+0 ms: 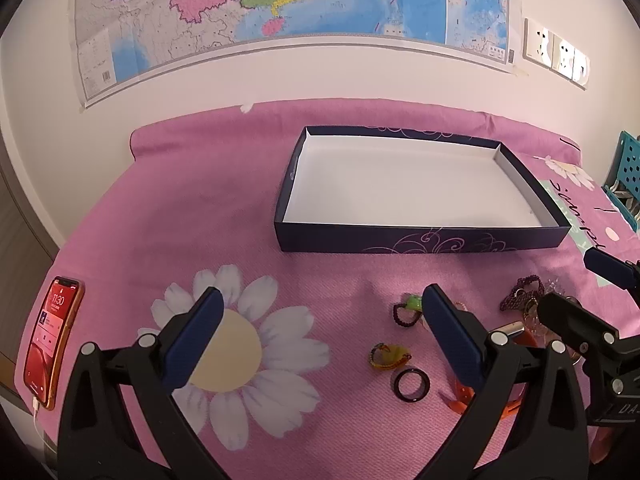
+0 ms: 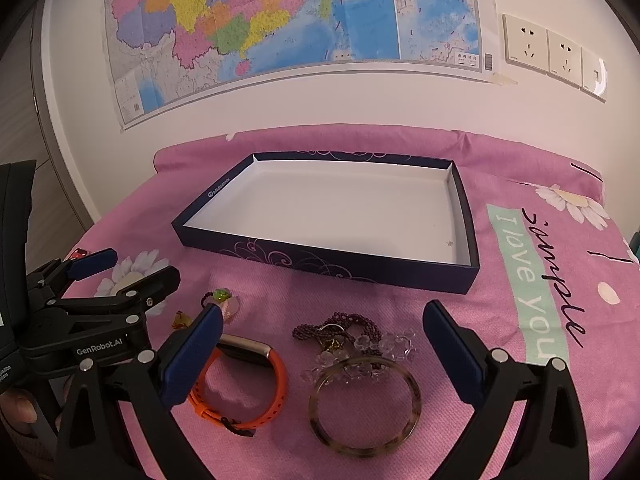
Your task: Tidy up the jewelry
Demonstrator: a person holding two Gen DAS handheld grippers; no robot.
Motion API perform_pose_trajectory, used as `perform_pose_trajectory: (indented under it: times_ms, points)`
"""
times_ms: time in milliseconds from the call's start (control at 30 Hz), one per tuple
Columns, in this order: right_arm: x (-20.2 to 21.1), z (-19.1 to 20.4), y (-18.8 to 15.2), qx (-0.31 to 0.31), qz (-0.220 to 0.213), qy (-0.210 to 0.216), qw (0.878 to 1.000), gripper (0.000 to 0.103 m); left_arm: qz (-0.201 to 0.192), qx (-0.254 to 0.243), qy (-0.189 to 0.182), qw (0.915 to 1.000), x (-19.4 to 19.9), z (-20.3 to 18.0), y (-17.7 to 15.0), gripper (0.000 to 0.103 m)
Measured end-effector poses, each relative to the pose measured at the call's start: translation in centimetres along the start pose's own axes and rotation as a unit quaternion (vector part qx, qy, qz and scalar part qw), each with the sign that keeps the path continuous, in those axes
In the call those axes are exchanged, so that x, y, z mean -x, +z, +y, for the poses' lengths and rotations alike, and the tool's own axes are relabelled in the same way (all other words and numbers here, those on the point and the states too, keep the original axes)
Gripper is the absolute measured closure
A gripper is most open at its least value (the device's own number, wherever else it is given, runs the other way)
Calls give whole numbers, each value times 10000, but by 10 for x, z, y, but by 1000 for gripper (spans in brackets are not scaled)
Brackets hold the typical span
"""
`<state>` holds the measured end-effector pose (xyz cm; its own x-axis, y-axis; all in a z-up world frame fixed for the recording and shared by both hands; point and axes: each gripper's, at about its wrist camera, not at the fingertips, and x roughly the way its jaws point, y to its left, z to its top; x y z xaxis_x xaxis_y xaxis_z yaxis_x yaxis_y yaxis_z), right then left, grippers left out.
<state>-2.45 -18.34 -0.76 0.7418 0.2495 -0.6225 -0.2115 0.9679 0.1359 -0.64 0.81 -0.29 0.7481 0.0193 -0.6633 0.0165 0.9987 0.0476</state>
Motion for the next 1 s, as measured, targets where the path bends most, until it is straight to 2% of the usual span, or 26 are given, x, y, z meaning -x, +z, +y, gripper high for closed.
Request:
perform_pose_trajectory:
  times_ms: [667,1000]
  points:
    - [-3,-2,-1,-17,35,9,10000,7,56,-70,-6,10000,-4,-5,-1,5]
    - [-2,-10,-2,-53,86,-34,9999,7,82,-248,-190,9995,-3,-10,-4,5]
